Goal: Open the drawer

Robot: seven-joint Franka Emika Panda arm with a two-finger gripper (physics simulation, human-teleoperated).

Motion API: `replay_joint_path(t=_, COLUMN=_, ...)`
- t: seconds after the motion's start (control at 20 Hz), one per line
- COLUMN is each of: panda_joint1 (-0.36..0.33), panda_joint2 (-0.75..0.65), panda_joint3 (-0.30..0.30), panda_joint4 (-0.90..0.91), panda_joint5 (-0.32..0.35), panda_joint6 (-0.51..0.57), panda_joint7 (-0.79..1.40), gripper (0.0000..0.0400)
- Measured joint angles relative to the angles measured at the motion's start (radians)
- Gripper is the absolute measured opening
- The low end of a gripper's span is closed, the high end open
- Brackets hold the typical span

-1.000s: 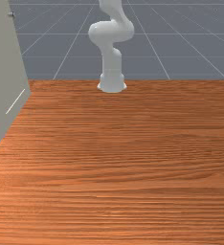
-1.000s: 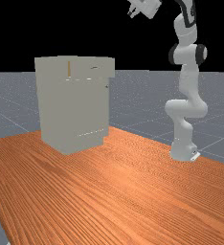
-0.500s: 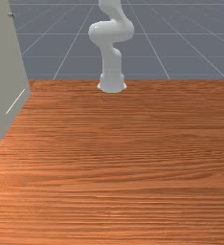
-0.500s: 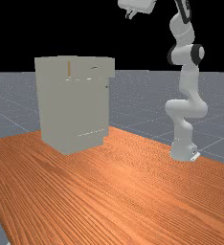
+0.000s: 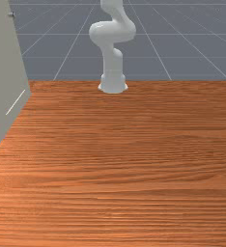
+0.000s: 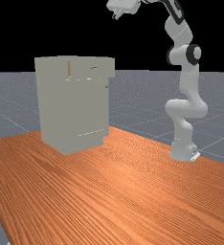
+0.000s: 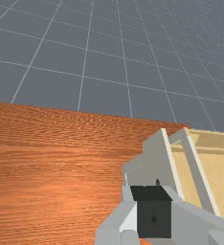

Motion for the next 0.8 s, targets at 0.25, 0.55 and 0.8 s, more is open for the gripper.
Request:
replay_joint_path(t=0.25, panda_joint1=-0.093, panda_joint2=0.292, panda_joint3=-0.031, panda_joint4=0.383, panda_joint5=0.155, panda_joint6=-0.212, panda_joint7=-0.039, gripper=0.0000)
replay_joint_path(t=0.55, panda_joint1=-0.147, panda_joint2=0.352, panda_joint3=-0.035, panda_joint4=0.443, panda_joint5=0.230, panda_joint6=-0.233, panda_joint7=-0.043, gripper=0.0000)
replay_joint_path(t=0.8, panda_joint1=-0.147, panda_joint2=0.352, panda_joint3=-0.035, panda_joint4=0.443, panda_joint5=0.230, panda_joint6=-0.233, panda_joint7=-0.043, gripper=0.0000)
